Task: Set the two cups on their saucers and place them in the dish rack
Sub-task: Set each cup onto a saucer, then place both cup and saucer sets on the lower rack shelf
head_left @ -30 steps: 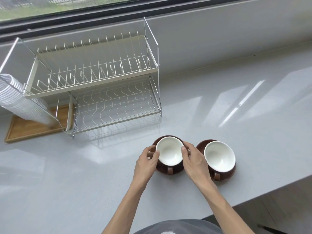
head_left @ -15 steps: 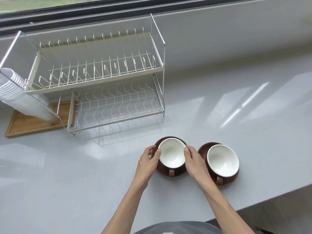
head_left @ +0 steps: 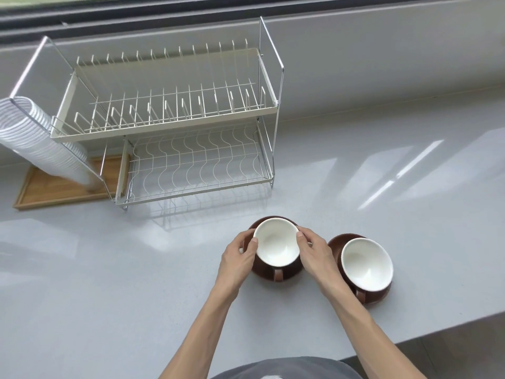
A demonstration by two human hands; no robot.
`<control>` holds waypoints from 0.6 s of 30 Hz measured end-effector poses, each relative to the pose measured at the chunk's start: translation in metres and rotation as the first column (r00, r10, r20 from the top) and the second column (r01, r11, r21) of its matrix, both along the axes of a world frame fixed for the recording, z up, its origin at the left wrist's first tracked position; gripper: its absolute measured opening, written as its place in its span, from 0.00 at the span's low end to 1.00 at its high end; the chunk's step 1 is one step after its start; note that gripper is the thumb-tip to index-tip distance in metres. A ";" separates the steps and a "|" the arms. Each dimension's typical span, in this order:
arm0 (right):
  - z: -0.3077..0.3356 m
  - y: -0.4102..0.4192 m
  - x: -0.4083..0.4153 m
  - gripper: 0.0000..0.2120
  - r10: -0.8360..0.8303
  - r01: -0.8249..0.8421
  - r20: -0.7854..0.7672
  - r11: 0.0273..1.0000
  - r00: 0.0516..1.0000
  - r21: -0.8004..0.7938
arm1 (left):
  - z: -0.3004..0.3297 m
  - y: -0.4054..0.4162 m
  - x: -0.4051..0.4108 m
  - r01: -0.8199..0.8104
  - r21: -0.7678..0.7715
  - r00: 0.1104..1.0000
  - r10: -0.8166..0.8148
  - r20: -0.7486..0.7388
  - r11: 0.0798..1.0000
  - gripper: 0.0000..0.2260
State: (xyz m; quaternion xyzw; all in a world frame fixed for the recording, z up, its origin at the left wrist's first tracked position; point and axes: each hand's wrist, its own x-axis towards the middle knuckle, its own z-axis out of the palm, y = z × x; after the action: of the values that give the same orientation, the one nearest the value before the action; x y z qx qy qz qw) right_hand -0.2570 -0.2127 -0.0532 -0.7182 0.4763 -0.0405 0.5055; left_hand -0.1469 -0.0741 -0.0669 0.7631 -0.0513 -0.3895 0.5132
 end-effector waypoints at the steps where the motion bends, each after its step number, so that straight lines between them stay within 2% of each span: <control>1: 0.003 -0.001 0.004 0.17 0.014 -0.014 0.010 1.000 1.000 -0.007 | 0.002 0.000 0.003 -0.007 -0.002 1.000 0.007 0.002 1.000 0.08; 8: 0.023 -0.003 0.037 0.15 0.084 -0.082 0.058 0.996 0.995 -0.046 | 0.020 0.005 0.030 -0.060 -0.006 0.997 0.060 0.039 0.998 0.09; 14: 0.041 -0.008 0.069 0.15 0.144 -0.137 0.096 0.988 0.985 -0.075 | 0.041 0.008 0.058 -0.105 -0.032 0.992 0.107 0.061 0.994 0.16; 18: 0.049 -0.014 0.091 0.14 0.180 -0.170 0.125 0.982 0.976 -0.085 | 0.051 0.007 0.079 -0.127 -0.059 0.987 0.132 0.092 0.990 0.13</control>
State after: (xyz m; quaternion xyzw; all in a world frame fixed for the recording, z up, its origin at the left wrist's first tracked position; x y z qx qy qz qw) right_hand -0.1656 -0.2269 -0.0045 -0.7713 0.3749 -0.0608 0.5107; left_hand -0.0676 -0.0671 -0.0160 0.7687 -0.0365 -0.3170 0.5543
